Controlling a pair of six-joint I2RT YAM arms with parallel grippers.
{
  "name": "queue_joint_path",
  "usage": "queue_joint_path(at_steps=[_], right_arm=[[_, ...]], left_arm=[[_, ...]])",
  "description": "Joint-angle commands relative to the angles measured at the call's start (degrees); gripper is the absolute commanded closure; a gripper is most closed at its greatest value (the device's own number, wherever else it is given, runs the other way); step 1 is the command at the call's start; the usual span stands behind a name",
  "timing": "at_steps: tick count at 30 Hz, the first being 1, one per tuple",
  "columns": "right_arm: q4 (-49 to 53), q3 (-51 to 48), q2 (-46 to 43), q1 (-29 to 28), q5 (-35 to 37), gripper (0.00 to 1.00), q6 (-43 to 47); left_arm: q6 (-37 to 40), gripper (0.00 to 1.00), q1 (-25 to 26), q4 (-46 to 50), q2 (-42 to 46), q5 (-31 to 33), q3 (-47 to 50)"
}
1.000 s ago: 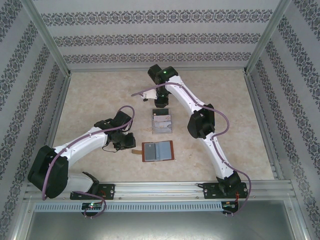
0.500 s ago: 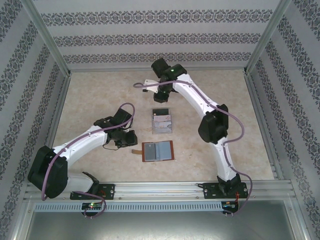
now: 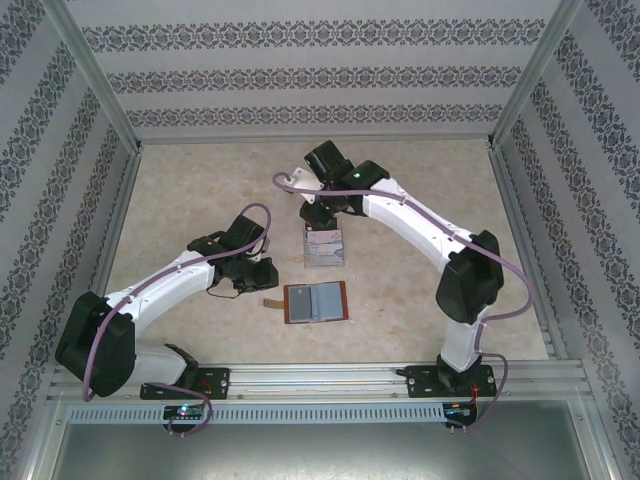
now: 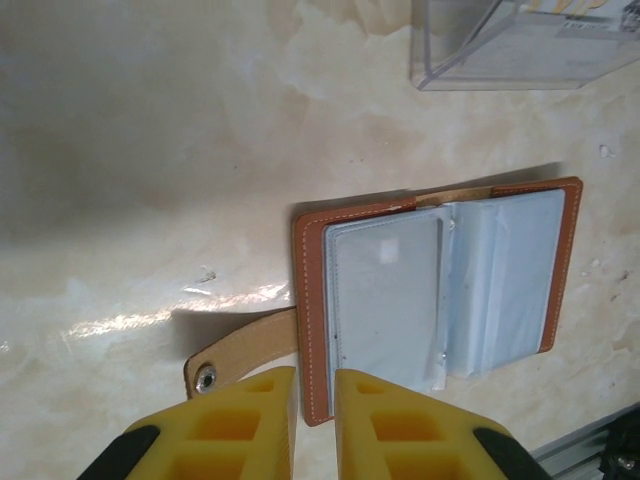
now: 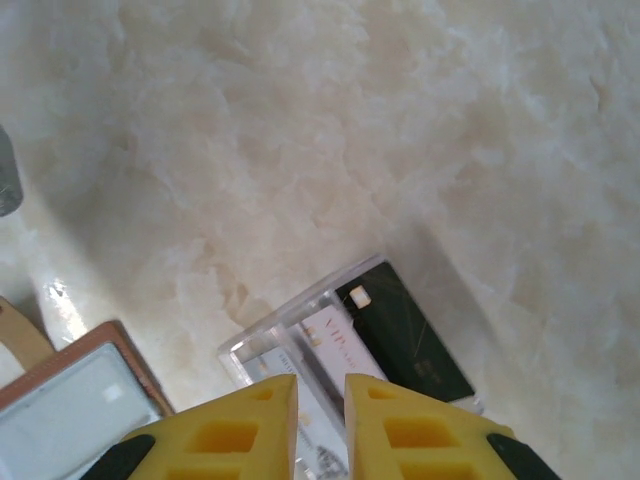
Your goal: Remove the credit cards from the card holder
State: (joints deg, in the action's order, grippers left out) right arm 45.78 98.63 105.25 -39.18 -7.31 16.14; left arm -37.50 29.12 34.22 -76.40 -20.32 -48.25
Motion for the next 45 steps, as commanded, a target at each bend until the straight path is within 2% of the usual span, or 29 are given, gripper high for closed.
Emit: queue_joint_path(at_steps=[1,6,13,22,27,34,45], right_arm=[[-6.0,-5.4,-5.1,-1.1,1.8,0.79,-10.2],[-7.7,-11.9,-9.2,-2.8,4.9,0.79,-18.4],[-13.8,-22.7,-14.6,-3.5,3.1,0.82,-30.5],[-18.0,-30.5,-18.5,-5.1,4.0,0.85,-37.4],[-20.6,-33.4,-20.1,-6.1,3.4,0.88,-41.4],[-20.2,-34.1,-20.8,-6.7,2.3,0.89,-46.3],[-17.8,-33.7,-18.5,-7.0,-4.3,0.9,-53.5]], left_arm=[[0.1,0.84,0.0,-2.8,-0.3,-1.9,0.5],[-0.1,0.84,1.8,-2.4,-1.6,-2.7,0.3],[-0.6,0.84,3.3,-2.8,-3.9,-2.3,1.8],[0.9,0.86,4.2,-1.3,-8.1,0.0,2.0],[2.7,0.86,4.3,-0.3,-8.5,2.7,2.6],[2.3,0.87,4.3,-2.5,-9.1,2.3,5.5],[3.3,0.9,4.3,-4.1,-13.9,2.1,5.4]])
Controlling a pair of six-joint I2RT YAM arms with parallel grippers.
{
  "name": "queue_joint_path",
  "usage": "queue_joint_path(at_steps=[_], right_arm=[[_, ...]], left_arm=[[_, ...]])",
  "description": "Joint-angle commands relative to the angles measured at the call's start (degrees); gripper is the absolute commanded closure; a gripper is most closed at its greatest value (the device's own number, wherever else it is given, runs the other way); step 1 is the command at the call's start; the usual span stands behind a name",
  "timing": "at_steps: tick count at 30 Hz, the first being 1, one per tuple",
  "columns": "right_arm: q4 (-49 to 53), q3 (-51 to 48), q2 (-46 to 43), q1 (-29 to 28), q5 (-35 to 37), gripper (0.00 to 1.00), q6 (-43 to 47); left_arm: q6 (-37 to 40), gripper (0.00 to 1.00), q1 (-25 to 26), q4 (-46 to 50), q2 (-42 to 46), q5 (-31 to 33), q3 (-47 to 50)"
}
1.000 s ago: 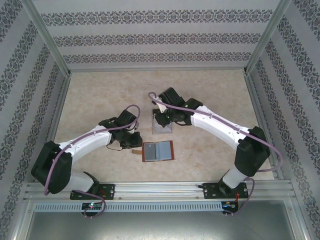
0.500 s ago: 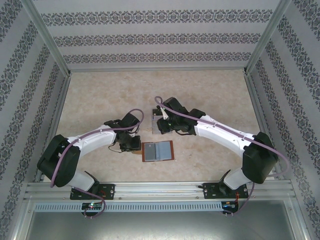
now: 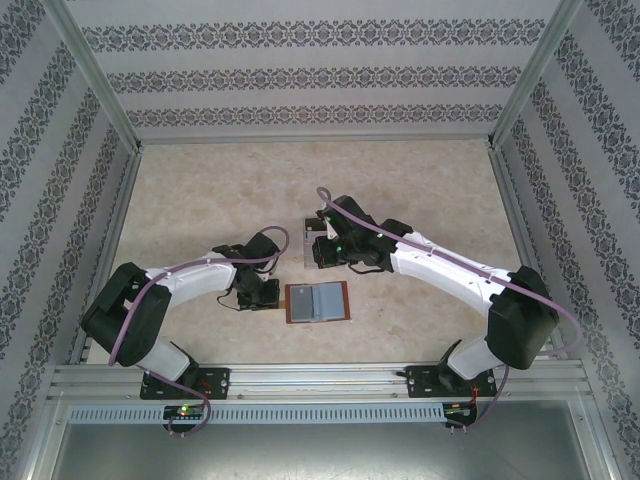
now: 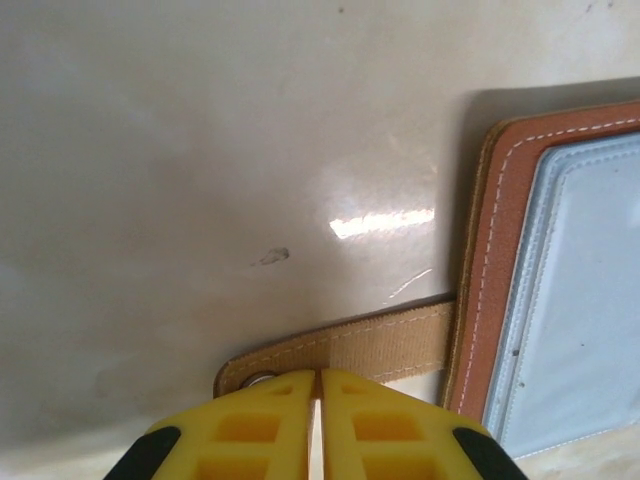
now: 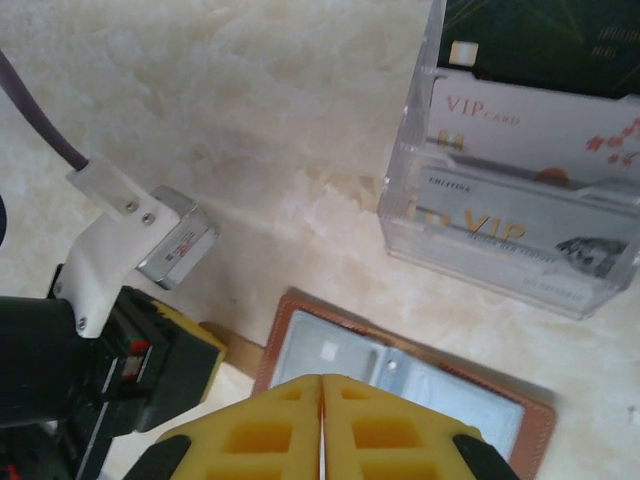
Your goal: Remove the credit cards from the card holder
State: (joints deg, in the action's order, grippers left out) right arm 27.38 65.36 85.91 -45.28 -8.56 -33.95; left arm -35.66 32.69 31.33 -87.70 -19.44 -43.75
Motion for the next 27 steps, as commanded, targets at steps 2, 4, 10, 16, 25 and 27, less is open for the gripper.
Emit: queue_joint_path(at_steps=[2,4,10,16,25,27], right_arm=[[1.2,-0.1,2.1,-1.1,-4.0,0.91,-4.1],[1.1,-0.3,2.9,-1.4,-4.7,0.91,-4.7],[-1.9,-1.5,4.4,-2.6,-7.0,0.9,-7.9],[-2.3,-2.5,4.5,-2.8,-5.1,0.89,-9.9],[-5.8,-5.6,6.4,-4.0,-5.5,0.89,-15.5],[-6.1,-6.1,6.8,-4.3,-5.4,0.89,-16.0]], left_arm=[[1.6,0.9,0.7,-1.1,-2.6,1.5,1.1],[1.6,0.91,0.7,-1.1,-2.5,1.5,1.5],[1.0,0.91,0.7,0.2,1.6,0.4,0.1],[1.1,0.89,0.6,0.9,3.9,0.5,-3.4],[4.2,0.91,0.4,2.5,-2.2,3.3,-3.6],[4.0,0.91,0.4,1.3,-2.1,2.9,-2.2]])
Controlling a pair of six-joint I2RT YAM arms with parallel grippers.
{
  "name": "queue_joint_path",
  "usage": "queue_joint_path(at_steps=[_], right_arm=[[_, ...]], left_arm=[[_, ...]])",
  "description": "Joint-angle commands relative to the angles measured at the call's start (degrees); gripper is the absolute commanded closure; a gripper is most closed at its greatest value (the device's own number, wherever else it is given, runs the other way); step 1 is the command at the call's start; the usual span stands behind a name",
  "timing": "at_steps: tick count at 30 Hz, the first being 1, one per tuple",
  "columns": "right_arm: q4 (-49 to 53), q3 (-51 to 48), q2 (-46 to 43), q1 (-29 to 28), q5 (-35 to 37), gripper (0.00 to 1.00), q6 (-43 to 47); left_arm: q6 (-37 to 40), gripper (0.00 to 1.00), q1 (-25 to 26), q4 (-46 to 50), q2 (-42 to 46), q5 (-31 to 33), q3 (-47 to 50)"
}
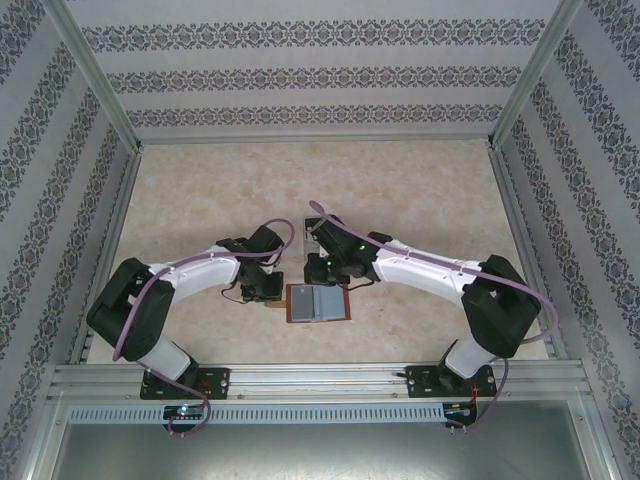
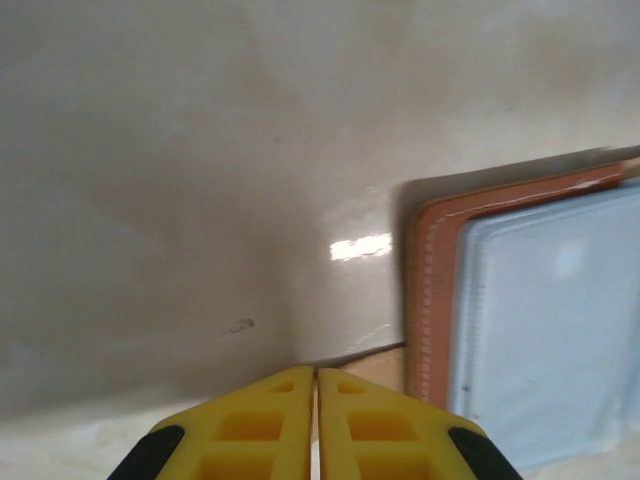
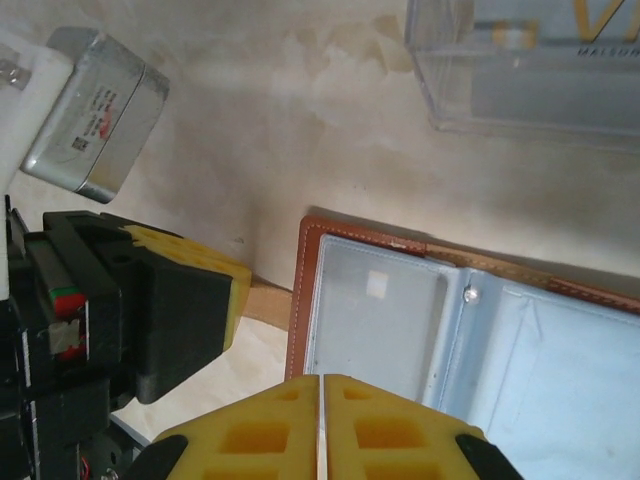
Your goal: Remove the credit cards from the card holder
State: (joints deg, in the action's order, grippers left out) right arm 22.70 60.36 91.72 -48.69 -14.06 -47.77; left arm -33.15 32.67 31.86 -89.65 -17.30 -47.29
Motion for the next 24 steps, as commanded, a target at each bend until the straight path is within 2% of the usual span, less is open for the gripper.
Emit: queue_joint_path(at_steps=[1,10,19,24], right_arm=[[-1.6,-1.2,1.2,-1.1,0.0,0.89,-2.4],[-1.6,0.8,6.0,-3.5,-1.4,0.86,-3.2],[-0.3,4.9,11.9,-6.1,0.1,0.78,-3.9],[-1.1,6.1,14.1,-6.4,-0.6,0.8,-4.6]], left_arm=[[1.4,0.91,0.5,0.4,-0.2,1.0,1.9],[1.6,0.91,0.5,-0.7,0.2,0.9,4.6],[0.7,0.92,0.5,-4.3,0.6,-1.7,7.1],[1.0,0.93,0.3,-4.3,0.4,-2.1,7.2]])
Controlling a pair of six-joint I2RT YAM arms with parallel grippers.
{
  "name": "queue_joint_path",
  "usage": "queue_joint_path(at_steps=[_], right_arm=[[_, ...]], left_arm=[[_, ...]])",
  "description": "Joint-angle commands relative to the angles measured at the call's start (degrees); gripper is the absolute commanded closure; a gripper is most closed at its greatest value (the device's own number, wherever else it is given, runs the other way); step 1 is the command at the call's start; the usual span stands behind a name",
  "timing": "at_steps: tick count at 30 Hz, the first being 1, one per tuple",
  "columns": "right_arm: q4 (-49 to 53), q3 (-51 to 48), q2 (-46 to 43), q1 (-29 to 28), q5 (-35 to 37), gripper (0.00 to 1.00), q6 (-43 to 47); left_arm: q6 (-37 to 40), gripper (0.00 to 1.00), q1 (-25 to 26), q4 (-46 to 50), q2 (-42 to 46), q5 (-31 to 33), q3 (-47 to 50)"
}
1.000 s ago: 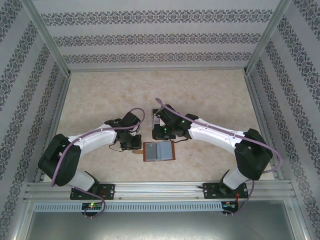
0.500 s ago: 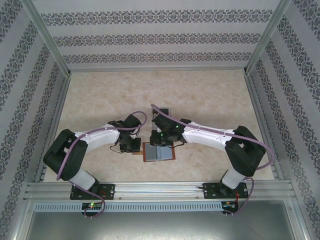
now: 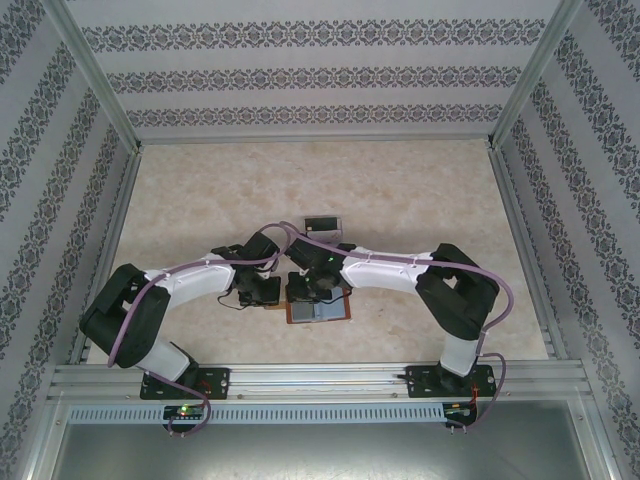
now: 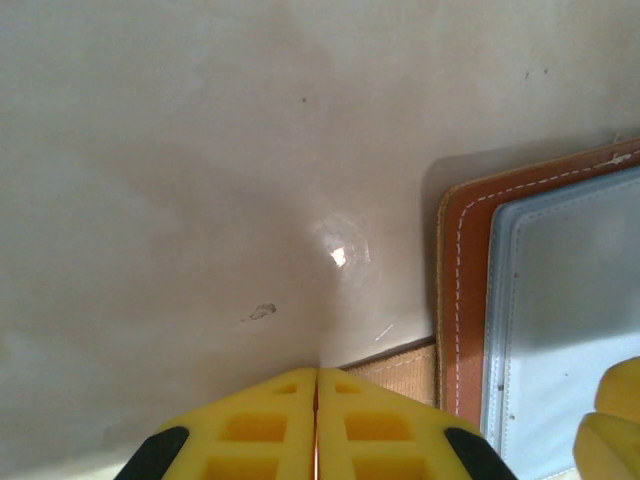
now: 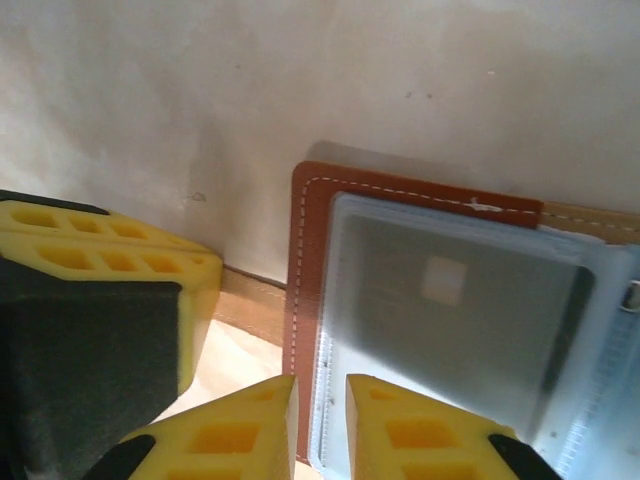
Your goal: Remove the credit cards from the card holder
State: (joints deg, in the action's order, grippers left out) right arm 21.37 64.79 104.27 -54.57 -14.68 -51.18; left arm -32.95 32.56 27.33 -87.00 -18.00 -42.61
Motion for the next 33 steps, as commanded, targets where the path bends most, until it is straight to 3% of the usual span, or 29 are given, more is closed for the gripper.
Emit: queue_joint_path(at_steps=[1,10,25,33], right_arm=[[0.3,1.9,2.1,-0.5,-0.1,0.8,-1.2],[2.7,0.5,2.9,-0.5,2.0,0.74,-1.6],[20.3,7.1,1.5,-2.5,15.4,0.58,3.0],[26.4,8.8,1.4,-2.8,20.1,0.55,3.6]], left_arm=[[1.1,0.93,0.4,0.5,-2.2,-1.6,2.3],[1.4,0.93,0.1,0.8,-1.4,-1.2,2.5],[1.7,0.93,0.1,0.7,-0.7,-1.5,2.8],[1.7,0.93,0.1,1.1,-0.9,-1.2,2.9]])
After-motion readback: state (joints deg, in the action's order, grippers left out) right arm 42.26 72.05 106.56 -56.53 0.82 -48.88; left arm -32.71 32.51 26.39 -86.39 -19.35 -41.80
